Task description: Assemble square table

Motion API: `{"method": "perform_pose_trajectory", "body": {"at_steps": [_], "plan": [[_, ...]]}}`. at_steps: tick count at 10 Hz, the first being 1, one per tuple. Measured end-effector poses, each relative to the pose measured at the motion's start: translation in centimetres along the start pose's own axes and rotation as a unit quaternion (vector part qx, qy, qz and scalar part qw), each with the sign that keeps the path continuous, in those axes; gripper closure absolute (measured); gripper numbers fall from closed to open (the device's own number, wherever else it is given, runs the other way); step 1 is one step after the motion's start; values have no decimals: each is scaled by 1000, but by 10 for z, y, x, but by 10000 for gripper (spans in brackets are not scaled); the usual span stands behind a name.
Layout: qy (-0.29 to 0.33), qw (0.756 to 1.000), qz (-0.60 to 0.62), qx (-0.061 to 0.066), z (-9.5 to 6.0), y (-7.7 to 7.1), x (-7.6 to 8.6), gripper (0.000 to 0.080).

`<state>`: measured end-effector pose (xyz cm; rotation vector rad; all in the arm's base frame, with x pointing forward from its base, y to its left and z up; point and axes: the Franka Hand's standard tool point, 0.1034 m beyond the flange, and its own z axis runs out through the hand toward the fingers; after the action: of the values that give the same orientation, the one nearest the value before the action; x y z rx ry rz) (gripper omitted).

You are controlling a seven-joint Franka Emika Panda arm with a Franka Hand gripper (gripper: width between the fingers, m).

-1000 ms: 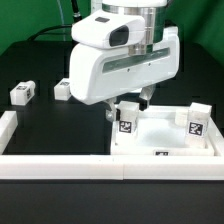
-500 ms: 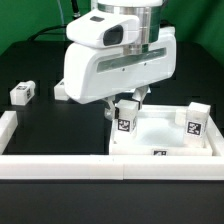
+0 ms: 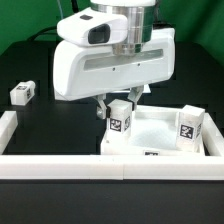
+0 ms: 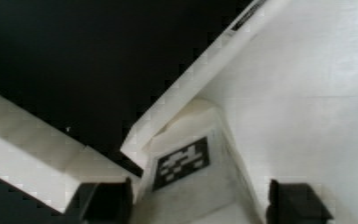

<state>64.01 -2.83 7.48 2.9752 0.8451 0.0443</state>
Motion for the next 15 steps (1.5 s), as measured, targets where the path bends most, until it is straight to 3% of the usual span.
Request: {"method": "perform_pose_trajectory", "body": {"at_steps": [2, 4, 5, 8, 14, 15], "plan": [[0, 1000, 2, 1, -1, 0, 0, 430], [12, 999, 37, -4, -11, -3, -4, 220], [16, 997, 74, -4, -16, -7, -11, 164], [13, 988, 153, 1, -20, -16, -15, 152], [13, 989, 150, 1, -19, -15, -16, 151], [28, 978, 206, -3, -25, -24, -23, 151]]}}
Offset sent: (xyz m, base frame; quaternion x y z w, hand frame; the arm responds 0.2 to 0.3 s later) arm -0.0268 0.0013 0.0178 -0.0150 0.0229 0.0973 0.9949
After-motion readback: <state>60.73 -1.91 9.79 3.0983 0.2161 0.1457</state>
